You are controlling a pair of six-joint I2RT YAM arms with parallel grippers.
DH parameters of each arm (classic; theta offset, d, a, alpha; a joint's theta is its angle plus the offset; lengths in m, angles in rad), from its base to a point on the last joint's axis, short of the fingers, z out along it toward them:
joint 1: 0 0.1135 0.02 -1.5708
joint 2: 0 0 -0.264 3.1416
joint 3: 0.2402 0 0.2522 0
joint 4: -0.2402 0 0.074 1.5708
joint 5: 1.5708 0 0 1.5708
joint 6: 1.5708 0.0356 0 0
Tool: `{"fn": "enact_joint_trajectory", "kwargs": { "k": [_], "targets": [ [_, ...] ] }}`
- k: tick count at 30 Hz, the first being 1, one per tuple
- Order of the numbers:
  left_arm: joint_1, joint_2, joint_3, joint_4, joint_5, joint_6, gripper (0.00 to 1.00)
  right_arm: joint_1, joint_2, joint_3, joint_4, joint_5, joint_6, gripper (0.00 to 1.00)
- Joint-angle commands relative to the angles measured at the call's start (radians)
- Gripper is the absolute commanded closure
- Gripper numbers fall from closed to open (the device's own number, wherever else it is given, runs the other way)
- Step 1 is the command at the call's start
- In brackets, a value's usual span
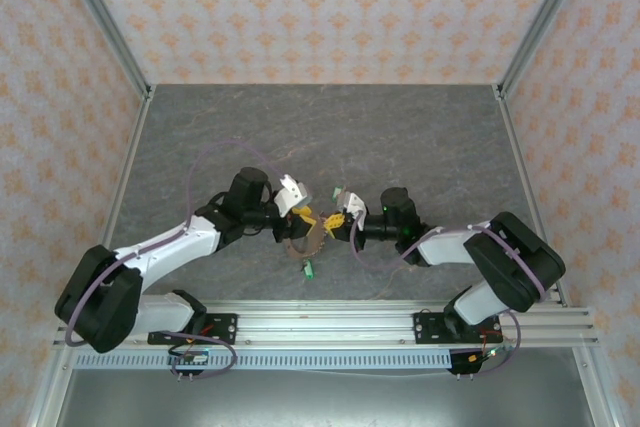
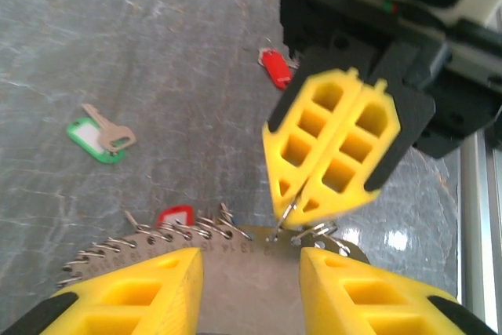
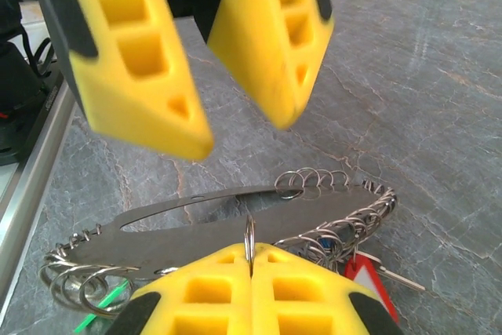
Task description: Put the keys on the keyring
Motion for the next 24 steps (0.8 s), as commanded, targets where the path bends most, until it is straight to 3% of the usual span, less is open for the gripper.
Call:
{"fn": "enact_joint_trajectory", "kwargs": {
  "k": [1,16,24],
  "targets": [
    [-0.012,0.031,0.053,-0.047,0.051,0.087,0.63,-0.015,0.000,0.028,0.015,-0.098,-0.034,1.00],
    [-0.022,0.094,0.064,-0.013,0.133,0.142,0.69,-0.042,0.006,0.098,-0.115,-0.203,-0.108,1.00],
    [-0.022,0.081,0.043,0.046,0.067,0.138,0.74,-0.042,0.005,0.120,-0.165,-0.238,-0.125,1.00]
  ]
}}
